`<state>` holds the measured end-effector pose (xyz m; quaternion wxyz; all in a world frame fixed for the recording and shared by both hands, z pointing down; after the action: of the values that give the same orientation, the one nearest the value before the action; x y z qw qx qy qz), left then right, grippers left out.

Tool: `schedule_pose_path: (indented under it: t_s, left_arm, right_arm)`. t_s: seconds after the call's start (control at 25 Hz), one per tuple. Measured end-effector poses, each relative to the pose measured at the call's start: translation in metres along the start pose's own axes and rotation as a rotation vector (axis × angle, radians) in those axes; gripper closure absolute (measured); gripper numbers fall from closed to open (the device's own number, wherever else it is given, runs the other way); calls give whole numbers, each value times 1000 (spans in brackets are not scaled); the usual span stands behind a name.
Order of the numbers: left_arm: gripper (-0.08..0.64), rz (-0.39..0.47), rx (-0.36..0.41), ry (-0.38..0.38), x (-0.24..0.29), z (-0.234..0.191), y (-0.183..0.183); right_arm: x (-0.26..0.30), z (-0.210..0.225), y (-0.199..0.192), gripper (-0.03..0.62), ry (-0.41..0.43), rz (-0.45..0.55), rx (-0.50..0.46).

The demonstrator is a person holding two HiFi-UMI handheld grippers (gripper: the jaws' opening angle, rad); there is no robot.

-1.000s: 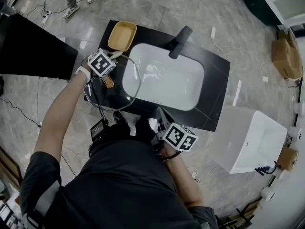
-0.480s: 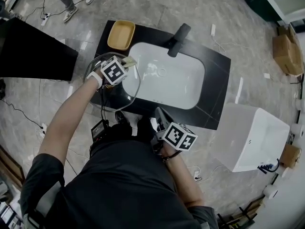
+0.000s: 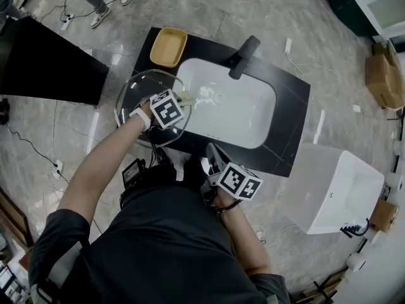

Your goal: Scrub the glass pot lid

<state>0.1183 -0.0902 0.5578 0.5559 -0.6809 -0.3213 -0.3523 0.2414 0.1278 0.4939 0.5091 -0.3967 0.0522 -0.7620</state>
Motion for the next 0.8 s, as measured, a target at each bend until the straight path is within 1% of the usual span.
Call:
schedule_pose_path:
  t_s: [0.04, 0.16, 0.2, 0.32, 0.52, 0.68, 0.8]
  left_arm:
    - [485, -10, 17, 0, 3, 7, -2]
    - [485, -38, 104, 24, 8, 25, -4]
    - [485, -42, 117, 23, 10, 31, -5]
    - [485, -38, 115, -2, 12, 48, -7]
    - [485, -22, 114, -45, 12, 72, -17]
    - [485, -2, 111, -50, 10, 86, -29]
    - [485, 15, 88, -57, 7, 97, -39]
  right_arm:
    - [0, -1, 0, 586, -2, 1, -3]
    - [1, -1, -2, 584, 7, 1, 0]
    - [1, -2, -2, 584, 12, 0, 4]
    - [1, -4, -2, 584, 16, -1, 10]
    - [5, -10, -3, 584, 47, -8, 30]
    - [10, -13, -5, 586, 55, -26, 20]
    - [13, -18, -4, 584, 55, -31, -2]
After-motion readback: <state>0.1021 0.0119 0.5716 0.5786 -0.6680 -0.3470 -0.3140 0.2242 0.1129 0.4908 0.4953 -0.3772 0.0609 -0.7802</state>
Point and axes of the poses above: the fingertips, and each gripper's own axes: x forward along the fingers, z to its right, y out of its top, the point moved 9 cm from there along -x, backward along the fingers, and after that the axes turned 9 degrees about z, right-handed, at the moved point
